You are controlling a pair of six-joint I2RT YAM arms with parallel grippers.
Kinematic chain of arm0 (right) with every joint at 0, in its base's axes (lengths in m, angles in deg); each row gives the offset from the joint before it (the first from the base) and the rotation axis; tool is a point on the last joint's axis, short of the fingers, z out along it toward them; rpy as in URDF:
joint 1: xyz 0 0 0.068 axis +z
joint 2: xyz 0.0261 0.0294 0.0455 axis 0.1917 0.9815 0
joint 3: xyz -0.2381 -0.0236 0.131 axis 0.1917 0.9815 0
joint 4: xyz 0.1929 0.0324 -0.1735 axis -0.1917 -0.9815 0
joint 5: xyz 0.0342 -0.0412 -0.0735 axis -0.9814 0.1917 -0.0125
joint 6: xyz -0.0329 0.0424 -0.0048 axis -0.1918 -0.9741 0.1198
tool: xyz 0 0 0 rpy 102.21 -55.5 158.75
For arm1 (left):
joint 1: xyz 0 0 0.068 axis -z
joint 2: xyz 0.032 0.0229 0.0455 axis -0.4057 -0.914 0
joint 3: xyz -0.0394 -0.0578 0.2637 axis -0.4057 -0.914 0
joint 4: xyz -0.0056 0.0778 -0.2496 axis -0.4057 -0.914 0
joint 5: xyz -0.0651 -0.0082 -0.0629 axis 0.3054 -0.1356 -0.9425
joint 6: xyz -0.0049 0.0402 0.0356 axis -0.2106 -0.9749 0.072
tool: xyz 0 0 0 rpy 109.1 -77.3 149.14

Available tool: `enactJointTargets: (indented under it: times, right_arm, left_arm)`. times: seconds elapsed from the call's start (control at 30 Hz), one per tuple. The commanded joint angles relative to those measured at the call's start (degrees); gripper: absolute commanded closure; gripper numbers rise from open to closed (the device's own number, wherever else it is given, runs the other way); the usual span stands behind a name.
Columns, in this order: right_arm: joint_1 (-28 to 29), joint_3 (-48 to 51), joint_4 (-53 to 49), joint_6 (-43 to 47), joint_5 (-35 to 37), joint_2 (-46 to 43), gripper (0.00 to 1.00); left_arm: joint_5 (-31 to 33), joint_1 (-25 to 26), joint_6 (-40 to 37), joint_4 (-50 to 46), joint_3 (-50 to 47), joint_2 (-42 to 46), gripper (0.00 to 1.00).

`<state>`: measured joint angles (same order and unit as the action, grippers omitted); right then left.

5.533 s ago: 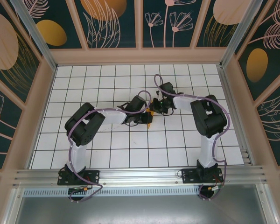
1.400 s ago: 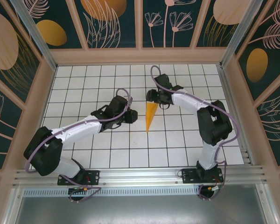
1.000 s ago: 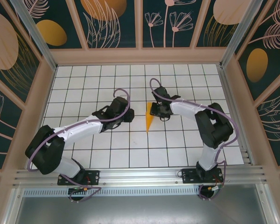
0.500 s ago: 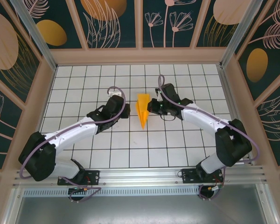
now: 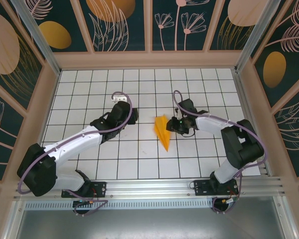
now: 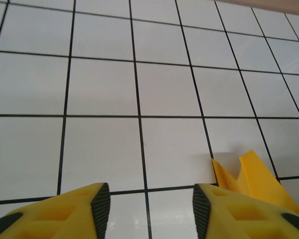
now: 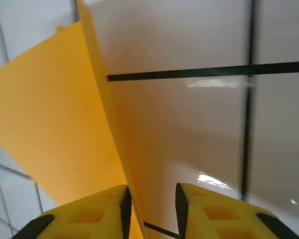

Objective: Fold a paper plane with a square sheet of paper (fold left side to right side)
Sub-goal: Move the paper plane to the center of the table.

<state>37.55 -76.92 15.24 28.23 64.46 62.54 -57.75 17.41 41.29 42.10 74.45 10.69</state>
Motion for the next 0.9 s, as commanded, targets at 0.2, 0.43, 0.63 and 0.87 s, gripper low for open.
enactJointTargets:
  times: [0.2, 0.43, 0.63, 0.87]
  right_arm:
    - [8.9, -13.2, -20.3, 1.5, 21.8, -5.4, 0.58]
    - [19.9, -18.9, -24.1, -1.7, 24.2, 0.6, 0.58]
    - [26.7, -23.2, -25.9, -1.4, 27.4, 7.1, 0.55]
    - [27.5, -25.8, -29.0, -2.3, 31.6, 13.3, 0.54]
  left_arm:
    - [6.9, 0.1, -0.9, 2.7, -1.2, 6.9, 0.28]
    - [8.6, 0.1, -0.8, 5.2, -4.3, 10.1, 0.14]
    - [9.2, 0.1, -1.1, 5.2, -5.1, 10.8, 0.10]
    - [9.1, 0.1, -1.2, 5.2, -5.6, 11.2, 0.08]
